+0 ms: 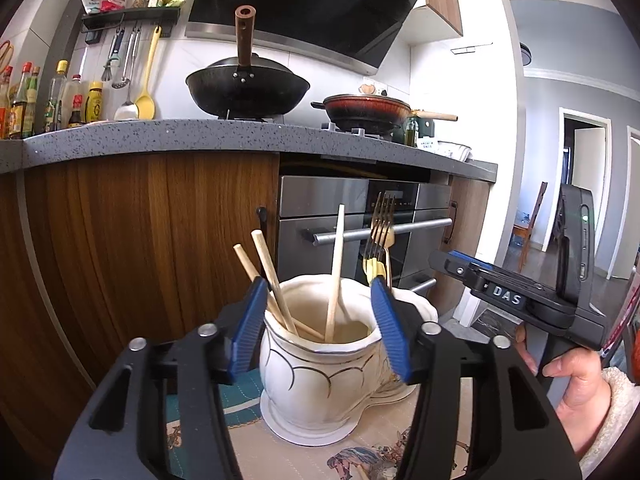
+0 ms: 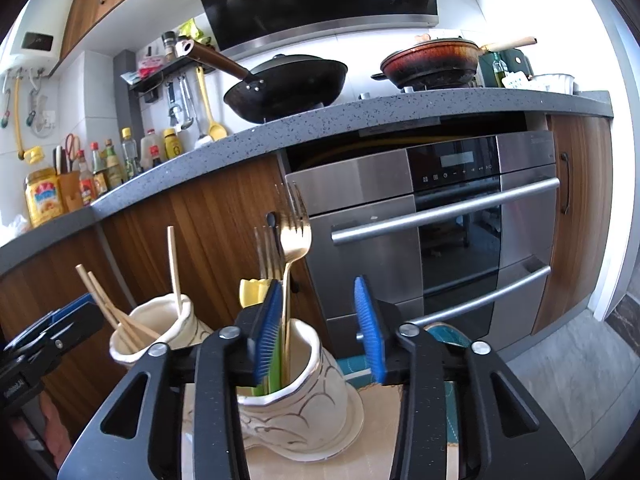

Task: Organize utensils
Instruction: 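Withdraw both open tools toward the remaining chopstick and silver spoon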

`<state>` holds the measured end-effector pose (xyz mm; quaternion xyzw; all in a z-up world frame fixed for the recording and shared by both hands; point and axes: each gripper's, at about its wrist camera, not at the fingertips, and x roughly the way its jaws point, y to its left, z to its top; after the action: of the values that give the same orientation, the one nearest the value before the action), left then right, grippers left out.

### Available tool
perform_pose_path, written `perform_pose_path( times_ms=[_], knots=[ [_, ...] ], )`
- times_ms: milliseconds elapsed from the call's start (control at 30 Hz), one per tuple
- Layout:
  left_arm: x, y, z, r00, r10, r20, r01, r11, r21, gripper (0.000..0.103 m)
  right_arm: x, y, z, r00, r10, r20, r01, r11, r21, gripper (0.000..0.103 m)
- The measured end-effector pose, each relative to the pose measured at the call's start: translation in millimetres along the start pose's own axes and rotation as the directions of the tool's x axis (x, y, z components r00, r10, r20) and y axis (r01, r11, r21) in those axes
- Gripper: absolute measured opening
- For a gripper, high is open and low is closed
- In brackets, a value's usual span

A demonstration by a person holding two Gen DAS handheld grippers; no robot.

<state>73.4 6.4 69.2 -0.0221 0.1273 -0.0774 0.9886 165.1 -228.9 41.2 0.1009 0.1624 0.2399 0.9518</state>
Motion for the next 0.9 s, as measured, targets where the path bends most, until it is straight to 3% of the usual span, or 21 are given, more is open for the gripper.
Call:
perform_pose_path(
  times_ms=[133,300,433,900],
  knots=[
    [-8,1,-3,0.999,0.032,0.019,-0.032,0.999,0.005,0.075,-9,3,-4,1.0,0.007,-0.007,-0.007,1.0,0.003,0.061],
    [-20,6,-11,0.997,0.069,0.024,-0.069,0.998,0.001,0.088,-21,12,-14,1.0,0.019,-0.02,-0.019,1.0,-0.02,0.079],
    [-28,14,-17,0.996,0.087,0.01,-0.087,0.996,-0.019,0.092,-32,13,-26,0.999,0.022,-0.036,-0.023,1.0,-0.016,0.09],
    [-41,14,-50,0.991,0.08,-0.109,-0.083,0.996,-0.021,0.095,-59,11,-71,0.992,-0.033,-0.125,0.03,0.999,-0.025,0.092]
  ],
)
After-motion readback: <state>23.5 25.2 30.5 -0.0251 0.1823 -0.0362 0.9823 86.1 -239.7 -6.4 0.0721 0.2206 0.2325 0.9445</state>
